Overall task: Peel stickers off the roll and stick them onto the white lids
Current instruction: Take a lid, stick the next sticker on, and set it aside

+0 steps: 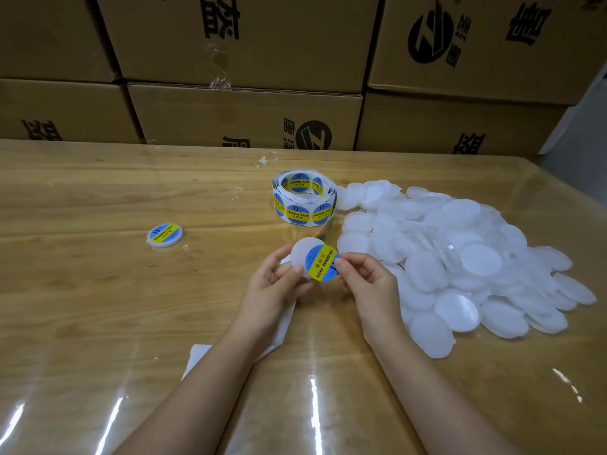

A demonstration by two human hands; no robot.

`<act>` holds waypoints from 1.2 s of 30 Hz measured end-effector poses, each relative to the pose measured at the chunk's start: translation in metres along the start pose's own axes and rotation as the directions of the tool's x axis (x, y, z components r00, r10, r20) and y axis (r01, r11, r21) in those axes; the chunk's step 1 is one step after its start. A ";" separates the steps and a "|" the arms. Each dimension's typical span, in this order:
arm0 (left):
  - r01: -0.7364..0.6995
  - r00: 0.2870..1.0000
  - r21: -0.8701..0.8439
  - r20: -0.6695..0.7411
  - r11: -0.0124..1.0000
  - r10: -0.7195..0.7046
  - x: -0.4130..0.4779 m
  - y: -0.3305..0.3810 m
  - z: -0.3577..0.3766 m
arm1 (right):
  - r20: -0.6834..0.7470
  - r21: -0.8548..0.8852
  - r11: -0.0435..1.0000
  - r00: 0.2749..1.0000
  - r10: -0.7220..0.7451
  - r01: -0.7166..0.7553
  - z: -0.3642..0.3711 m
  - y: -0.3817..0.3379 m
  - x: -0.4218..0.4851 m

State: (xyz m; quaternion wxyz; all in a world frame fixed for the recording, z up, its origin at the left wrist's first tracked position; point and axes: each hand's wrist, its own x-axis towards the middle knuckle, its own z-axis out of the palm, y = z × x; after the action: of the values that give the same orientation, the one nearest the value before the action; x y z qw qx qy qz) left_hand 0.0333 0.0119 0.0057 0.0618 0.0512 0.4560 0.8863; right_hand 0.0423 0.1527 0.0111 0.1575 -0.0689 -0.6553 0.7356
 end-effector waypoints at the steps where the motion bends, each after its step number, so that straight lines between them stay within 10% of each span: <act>1: -0.002 1.000 0.005 0.014 1.000 0.002 0.000 -0.001 0.000 | -0.002 -0.004 1.000 1.000 -0.005 0.005 0.001 0.000 0.000; 36: -0.012 0.995 0.147 0.097 0.989 -0.002 0.001 -0.008 -0.004 | 0.020 -0.160 0.984 0.997 -0.074 0.076 -0.002 0.011 0.002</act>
State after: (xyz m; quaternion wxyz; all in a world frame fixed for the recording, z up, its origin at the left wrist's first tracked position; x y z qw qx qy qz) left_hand 0.0323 0.0132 -0.0034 0.0775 0.0996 0.5166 0.8469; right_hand 0.0398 0.1539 0.0001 0.1745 -0.0516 -0.7154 0.6746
